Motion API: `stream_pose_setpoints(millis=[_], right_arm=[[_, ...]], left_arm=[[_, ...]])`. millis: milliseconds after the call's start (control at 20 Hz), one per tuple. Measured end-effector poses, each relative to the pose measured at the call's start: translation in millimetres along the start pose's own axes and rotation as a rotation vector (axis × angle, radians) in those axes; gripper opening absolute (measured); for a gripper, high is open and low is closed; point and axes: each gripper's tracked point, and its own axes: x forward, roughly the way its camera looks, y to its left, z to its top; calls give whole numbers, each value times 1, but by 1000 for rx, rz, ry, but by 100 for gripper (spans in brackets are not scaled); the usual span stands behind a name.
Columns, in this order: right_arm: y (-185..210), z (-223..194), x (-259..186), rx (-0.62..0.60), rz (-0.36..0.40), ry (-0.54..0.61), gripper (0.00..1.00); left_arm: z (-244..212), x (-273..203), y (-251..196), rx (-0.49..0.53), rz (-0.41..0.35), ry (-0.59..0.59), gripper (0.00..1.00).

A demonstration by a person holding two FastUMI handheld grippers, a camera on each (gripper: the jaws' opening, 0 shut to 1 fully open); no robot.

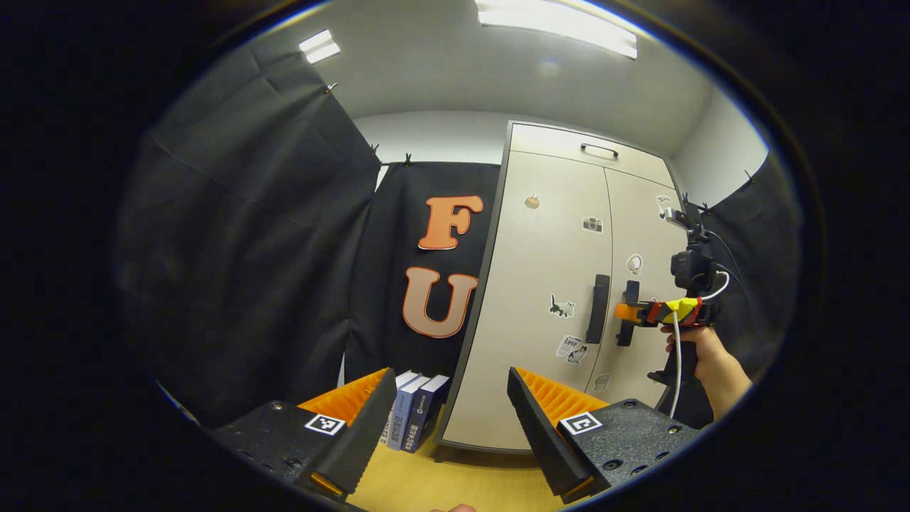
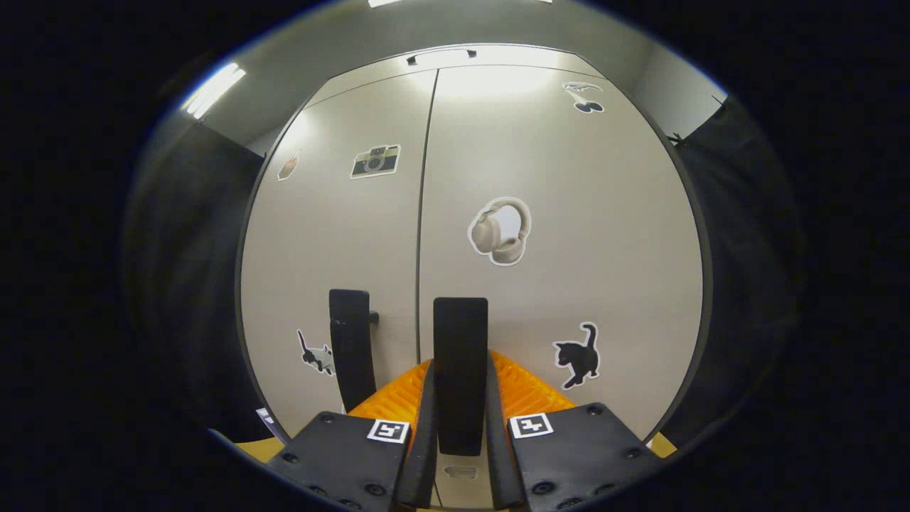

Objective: Open the right door of the double-door shoe cabinet with the right hand, and open the left door with the left hand.

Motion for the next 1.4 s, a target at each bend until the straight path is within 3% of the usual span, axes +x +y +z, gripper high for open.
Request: stream_pose_setpoints(millis=[150,400,600,1400], right_arm=[[1,-1,-6,23,9,25,27],[2,-2,-16,33,70,67,28],[-2,0,-47,9,153,84,28],[-54,8,-160,77,368,96,28]], left_arm=[[1,3,-5,-17,-13,0,95],[0,8,-17,-21,-33,10,95],[-3,14,-42,-4,-73,20,95],[10,6,-126,5,-97,-8,95]])
